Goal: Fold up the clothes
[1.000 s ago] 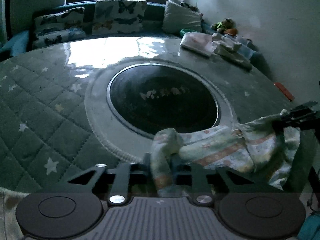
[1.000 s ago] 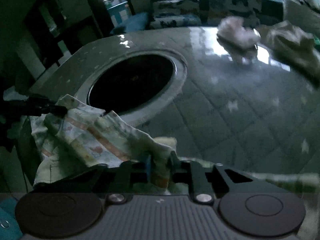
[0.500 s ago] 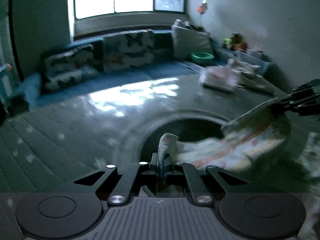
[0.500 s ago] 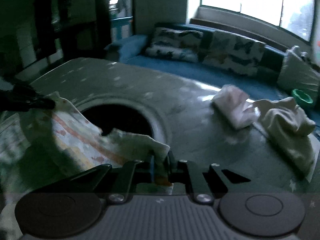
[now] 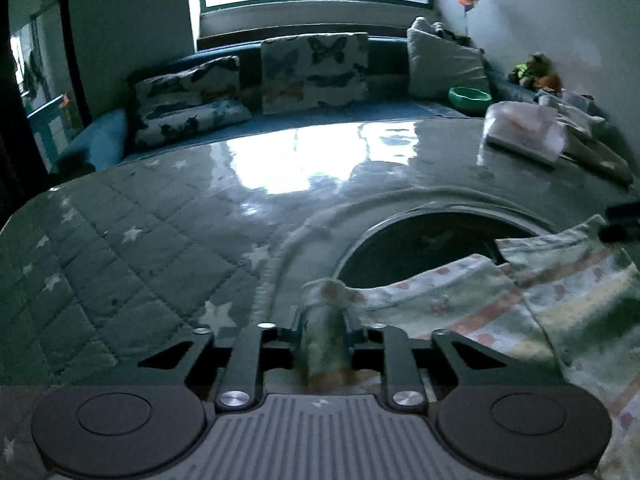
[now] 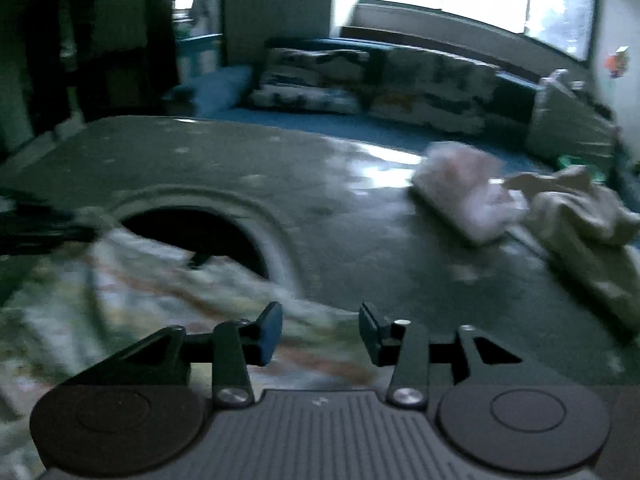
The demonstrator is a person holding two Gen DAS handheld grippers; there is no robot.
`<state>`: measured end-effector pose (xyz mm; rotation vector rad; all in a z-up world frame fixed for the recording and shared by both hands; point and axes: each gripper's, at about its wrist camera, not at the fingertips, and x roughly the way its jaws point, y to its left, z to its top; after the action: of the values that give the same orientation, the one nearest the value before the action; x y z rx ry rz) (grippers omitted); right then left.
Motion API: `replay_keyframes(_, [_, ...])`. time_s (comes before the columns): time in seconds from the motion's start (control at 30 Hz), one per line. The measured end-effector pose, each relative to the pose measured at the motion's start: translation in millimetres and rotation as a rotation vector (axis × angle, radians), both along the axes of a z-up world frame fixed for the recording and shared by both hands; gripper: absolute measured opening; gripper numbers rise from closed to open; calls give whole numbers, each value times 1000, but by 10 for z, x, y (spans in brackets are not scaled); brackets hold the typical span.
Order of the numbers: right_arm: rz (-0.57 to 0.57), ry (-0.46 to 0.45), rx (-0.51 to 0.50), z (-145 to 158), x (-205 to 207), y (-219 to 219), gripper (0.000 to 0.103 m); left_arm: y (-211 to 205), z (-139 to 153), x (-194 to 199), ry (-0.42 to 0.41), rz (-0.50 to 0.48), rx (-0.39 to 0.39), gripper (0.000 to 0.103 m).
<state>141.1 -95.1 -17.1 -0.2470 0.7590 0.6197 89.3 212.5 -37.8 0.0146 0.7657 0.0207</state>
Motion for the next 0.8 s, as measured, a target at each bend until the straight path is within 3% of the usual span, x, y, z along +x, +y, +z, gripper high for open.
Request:
replay_keyframes(0.2, [66, 79, -4, -246, -82, 340, 54, -109, -10, 38, 11, -7, 41, 47])
replay_keyframes(0.27, [60, 59, -14, -279, -92, 392, 64, -135, -10, 59, 16, -2, 41, 48])
replay_keyframes(0.43, [26, 57, -5, -246, -87, 390, 69, -184, 35, 49, 18, 14, 30, 57])
replay_keyframes(0.57, [54, 33, -31, -189, -249, 387, 81, -248, 95, -43, 18, 22, 21, 65])
replay_keyframes(0.8, [65, 56, -10, -188, -557, 364, 89, -409, 209, -276, 17, 30, 4, 75])
